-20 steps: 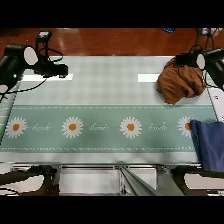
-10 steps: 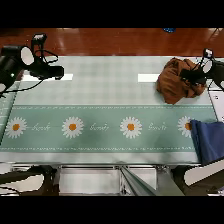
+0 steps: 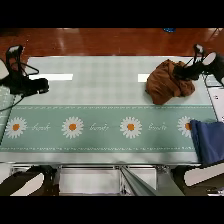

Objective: Fold the shirts.

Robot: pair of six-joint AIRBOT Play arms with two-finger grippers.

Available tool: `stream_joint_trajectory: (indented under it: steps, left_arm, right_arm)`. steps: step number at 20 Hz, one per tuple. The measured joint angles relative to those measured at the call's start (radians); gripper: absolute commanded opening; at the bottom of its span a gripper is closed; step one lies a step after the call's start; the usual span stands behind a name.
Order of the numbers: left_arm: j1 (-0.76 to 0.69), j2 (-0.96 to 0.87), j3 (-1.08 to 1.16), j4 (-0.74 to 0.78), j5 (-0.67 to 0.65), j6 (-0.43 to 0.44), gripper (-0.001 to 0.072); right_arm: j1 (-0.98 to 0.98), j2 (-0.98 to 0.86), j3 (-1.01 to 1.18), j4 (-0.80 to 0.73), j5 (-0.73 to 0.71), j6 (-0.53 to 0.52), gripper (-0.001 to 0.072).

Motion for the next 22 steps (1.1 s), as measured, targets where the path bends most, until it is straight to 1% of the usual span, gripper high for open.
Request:
stream_joint_trajectory:
  steps: [3, 7, 10, 13, 15, 18, 20, 22]
  left_arm:
    - [-0.005, 0.201, -0.192, -0.114, 0.056, -0.002, 0.0507]
    - [-0.007, 0.398, -0.340, -0.277, 0.104, 0.056, 0.0507]
    - [-0.007, 0.467, -0.381, -0.334, 0.119, 0.078, 0.0507]
    - [-0.007, 0.494, -0.397, -0.358, 0.122, 0.089, 0.0507]
    - [-0.007, 0.502, -0.401, -0.366, 0.125, 0.093, 0.0507]
    - [-0.007, 0.508, -0.404, -0.372, 0.144, 0.097, 0.0507]
    - [-0.007, 0.509, -0.405, -0.372, 0.163, 0.100, 0.0507]
    - [-0.004, 0.510, -0.405, -0.362, 0.185, 0.100, 0.0507]
  right_arm:
    - [0.031, 0.128, 0.106, 0.071, 0.002, -0.063, 0.0023]
    - [0.085, 0.287, 0.280, 0.106, 0.005, -0.111, 0.0023]
    - [0.128, 0.391, 0.378, 0.119, -0.002, -0.141, 0.0023]
    - [0.177, 0.488, 0.421, 0.122, 0.040, -0.179, 0.0023]
    - [0.219, 0.535, 0.433, 0.126, 0.111, -0.206, 0.0023]
    - [0.295, 0.561, 0.437, 0.129, 0.269, -0.229, 0.0023]
    - [0.366, 0.559, 0.401, 0.135, 0.381, -0.237, 0.0023]
    - [0.443, 0.552, 0.328, 0.144, 0.430, -0.241, 0.0023]
